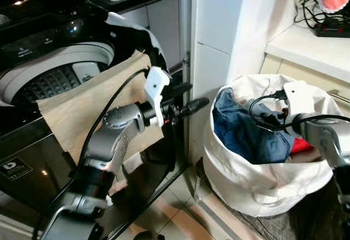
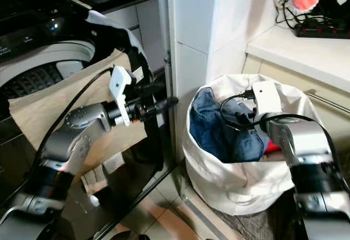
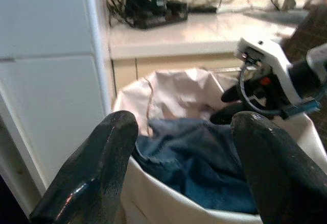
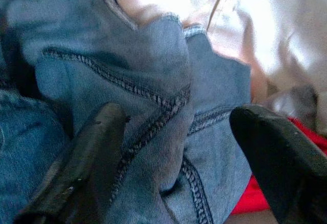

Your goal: Clothes washing

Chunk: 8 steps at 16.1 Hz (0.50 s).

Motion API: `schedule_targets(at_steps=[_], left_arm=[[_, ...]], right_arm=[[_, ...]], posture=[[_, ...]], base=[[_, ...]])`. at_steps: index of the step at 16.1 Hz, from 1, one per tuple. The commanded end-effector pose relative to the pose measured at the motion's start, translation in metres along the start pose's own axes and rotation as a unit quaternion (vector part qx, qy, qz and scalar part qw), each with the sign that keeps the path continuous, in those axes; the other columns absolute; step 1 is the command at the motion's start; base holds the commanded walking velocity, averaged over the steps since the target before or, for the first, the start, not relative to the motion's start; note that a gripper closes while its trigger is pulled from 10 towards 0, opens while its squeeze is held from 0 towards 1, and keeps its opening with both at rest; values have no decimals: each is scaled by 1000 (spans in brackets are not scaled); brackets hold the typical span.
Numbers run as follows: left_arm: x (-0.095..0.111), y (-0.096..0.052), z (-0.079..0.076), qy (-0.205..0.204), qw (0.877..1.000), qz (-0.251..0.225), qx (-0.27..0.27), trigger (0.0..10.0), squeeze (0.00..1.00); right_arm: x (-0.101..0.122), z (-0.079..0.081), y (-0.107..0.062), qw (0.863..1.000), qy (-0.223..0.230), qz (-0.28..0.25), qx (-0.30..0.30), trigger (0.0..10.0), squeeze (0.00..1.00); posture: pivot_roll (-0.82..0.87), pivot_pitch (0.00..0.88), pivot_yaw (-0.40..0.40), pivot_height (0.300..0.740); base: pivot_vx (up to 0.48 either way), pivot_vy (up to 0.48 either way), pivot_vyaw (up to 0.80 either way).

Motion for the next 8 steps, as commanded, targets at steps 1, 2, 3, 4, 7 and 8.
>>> schedule_targets(at_steps=[1,2,3,4,7,8], left_arm=[[-1,-2,-6,-2,1000,18,-6,10000,0],[-2,-4,-10,-3,999,29,-13,10000,0],[-1,-6,-12,-3,999,33,-15,10000,0],[0,-8,-17,-7,999,35,-28,10000,0],[-4,-11,-32,-16,996,52,-66,10000,0],[-6,-13,-38,-18,995,65,-80,10000,0]], right_arm=[[3,6,5,1000,-3,2,20,10000,1000],[-2,9,12,999,1,22,29,10000,702],[-7,12,16,998,3,42,37,10000,0],[-13,17,20,997,9,55,48,10000,0],[-31,35,31,992,37,81,93,10000,0],[-39,35,35,991,29,95,90,10000,0]], posture=[[-46,0,82,740],[-41,0,77,740],[-37,0,73,740],[-36,0,71,740],[-28,0,64,740],[-24,0,60,740]], base=[[0,0,0],[0,0,0],[0,0,0],[0,0,0],[0,0,0],[0,0,0]])
Point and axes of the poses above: a point about 5 cm out from each wrist's last joint towards the gripper, its own y axis pointing out of the wrist towards the gripper, its own x axis along the axis of the wrist's last joint, z = x × y, the point moved 3 cm from there along y, pointing out of the wrist towards the gripper, and after that the axes turned 1 degree about y, right-handed, at the moved point
